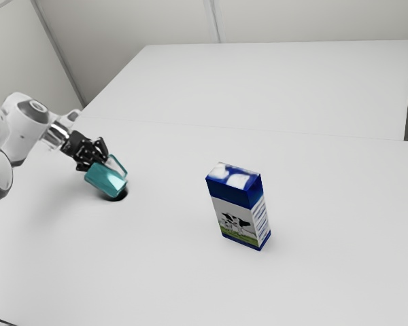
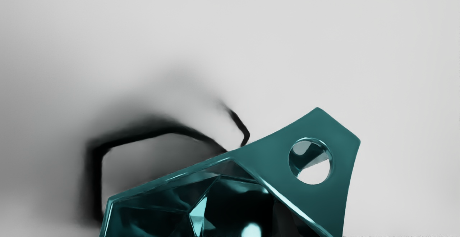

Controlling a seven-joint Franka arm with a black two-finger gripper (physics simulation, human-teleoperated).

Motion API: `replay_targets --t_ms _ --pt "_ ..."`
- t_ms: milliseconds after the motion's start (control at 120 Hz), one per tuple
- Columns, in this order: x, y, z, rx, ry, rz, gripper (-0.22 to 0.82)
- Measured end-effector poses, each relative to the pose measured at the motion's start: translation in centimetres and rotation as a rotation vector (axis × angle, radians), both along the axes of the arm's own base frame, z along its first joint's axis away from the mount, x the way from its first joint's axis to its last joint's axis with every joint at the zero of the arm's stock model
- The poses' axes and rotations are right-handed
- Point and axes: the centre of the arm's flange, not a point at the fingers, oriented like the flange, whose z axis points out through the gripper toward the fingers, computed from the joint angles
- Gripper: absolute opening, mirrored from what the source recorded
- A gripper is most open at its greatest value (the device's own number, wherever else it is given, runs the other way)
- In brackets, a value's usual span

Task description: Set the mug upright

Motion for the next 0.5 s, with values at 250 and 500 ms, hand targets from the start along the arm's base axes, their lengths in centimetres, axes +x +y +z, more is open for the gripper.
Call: replay_targets --t_ms 250,500 --pt "1.2 -4.3 4.5 0.127 -0.020 -0.137 -0.16" --pt "-0.5 -13.1 7.8 0.518 -0.018 -0.347 -0.17"
